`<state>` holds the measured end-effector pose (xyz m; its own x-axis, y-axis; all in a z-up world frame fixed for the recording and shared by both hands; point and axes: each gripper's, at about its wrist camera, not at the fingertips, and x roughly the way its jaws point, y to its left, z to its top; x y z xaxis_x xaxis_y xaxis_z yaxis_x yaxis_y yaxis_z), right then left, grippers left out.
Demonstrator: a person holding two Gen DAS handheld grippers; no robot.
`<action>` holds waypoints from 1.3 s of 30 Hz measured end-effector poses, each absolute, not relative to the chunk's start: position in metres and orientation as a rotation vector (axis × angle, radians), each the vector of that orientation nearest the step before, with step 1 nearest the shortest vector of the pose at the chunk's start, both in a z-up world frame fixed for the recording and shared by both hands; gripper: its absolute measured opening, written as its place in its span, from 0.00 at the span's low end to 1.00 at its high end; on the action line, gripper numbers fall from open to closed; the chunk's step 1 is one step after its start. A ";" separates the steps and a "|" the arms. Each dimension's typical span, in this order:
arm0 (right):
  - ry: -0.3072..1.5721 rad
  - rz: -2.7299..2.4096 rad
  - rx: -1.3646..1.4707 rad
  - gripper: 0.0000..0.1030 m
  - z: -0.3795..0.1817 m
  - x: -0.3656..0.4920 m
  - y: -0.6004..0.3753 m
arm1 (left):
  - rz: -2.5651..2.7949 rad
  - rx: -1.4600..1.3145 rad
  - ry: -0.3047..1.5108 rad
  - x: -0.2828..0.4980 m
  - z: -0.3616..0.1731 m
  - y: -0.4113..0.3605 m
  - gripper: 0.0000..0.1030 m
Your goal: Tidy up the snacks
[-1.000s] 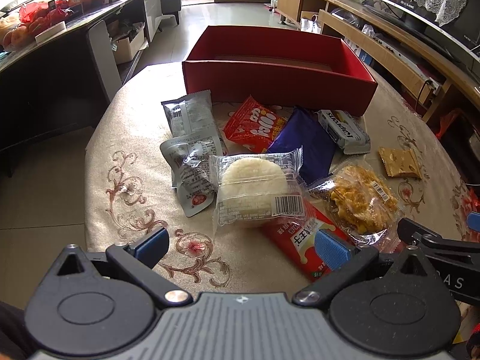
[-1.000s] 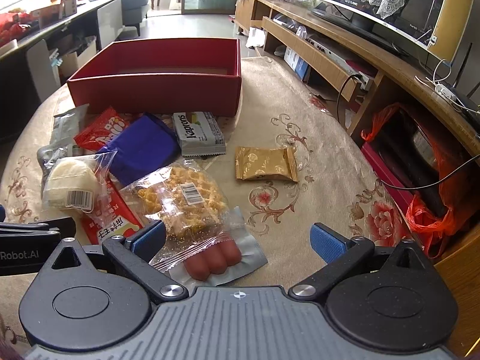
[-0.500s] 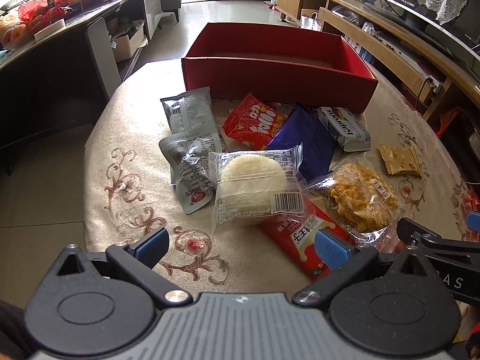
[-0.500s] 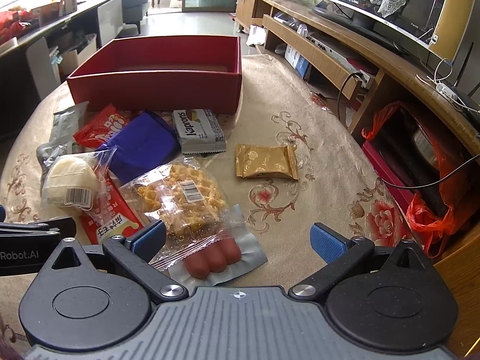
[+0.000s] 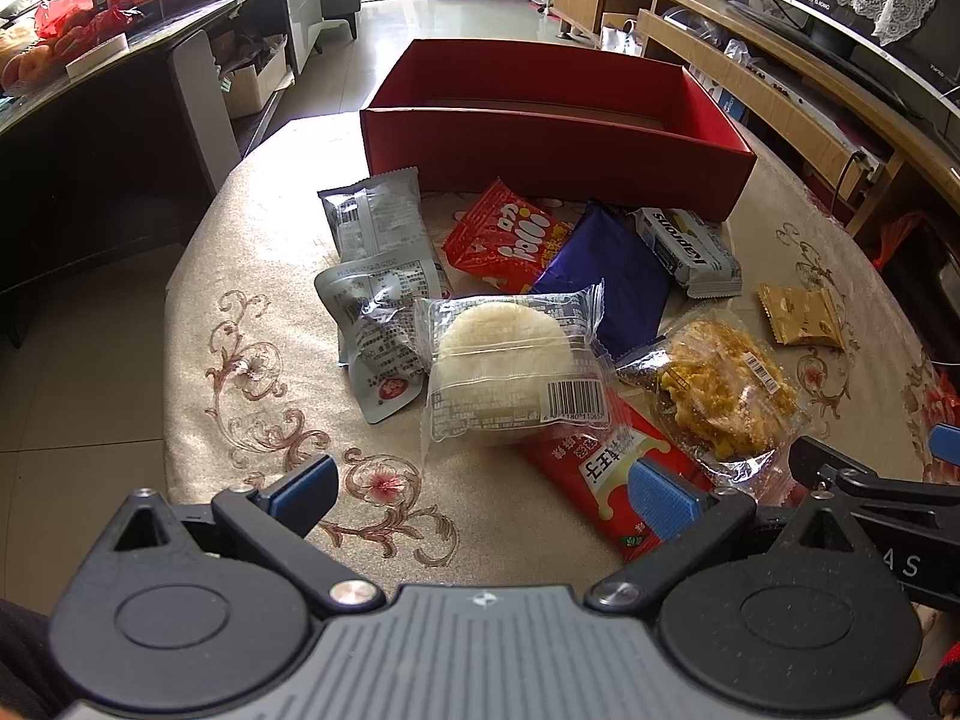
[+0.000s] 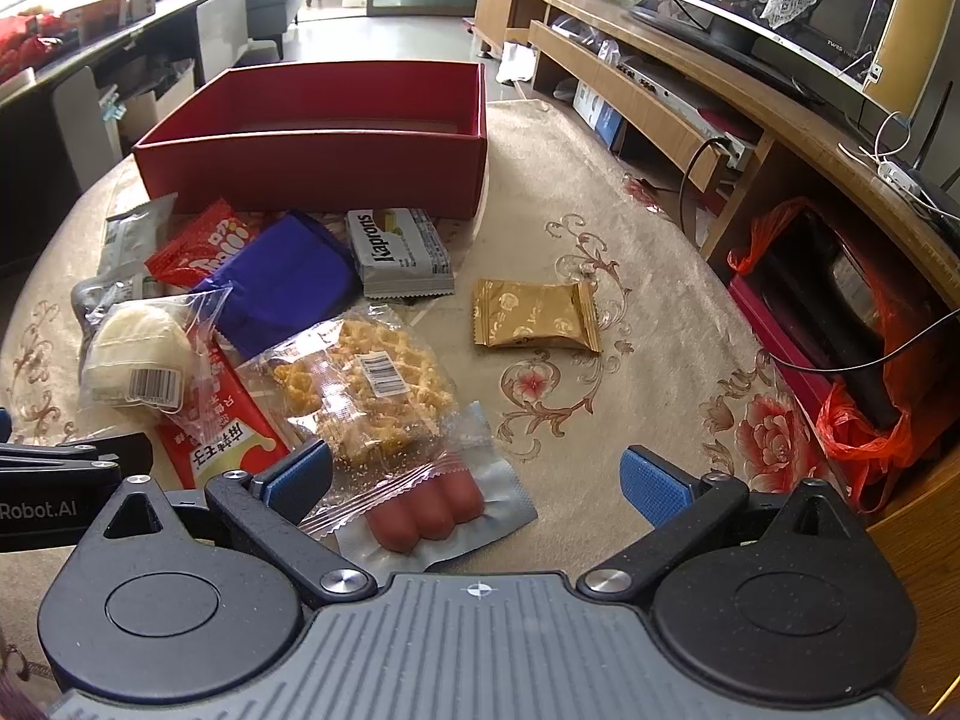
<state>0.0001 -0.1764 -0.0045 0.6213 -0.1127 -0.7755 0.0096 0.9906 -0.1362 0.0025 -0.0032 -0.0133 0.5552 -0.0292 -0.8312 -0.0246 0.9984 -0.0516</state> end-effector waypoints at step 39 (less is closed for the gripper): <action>0.930 -0.054 -0.123 0.99 -0.011 0.004 -0.176 | 0.000 -0.074 0.998 0.003 -0.016 -0.003 0.96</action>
<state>0.0044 -0.1756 -0.0107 0.5973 -0.0999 -0.7958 -0.0063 0.9916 -0.1292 0.0032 -0.0027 -0.0159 0.5424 -0.0344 -0.8394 -0.0337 0.9975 -0.0627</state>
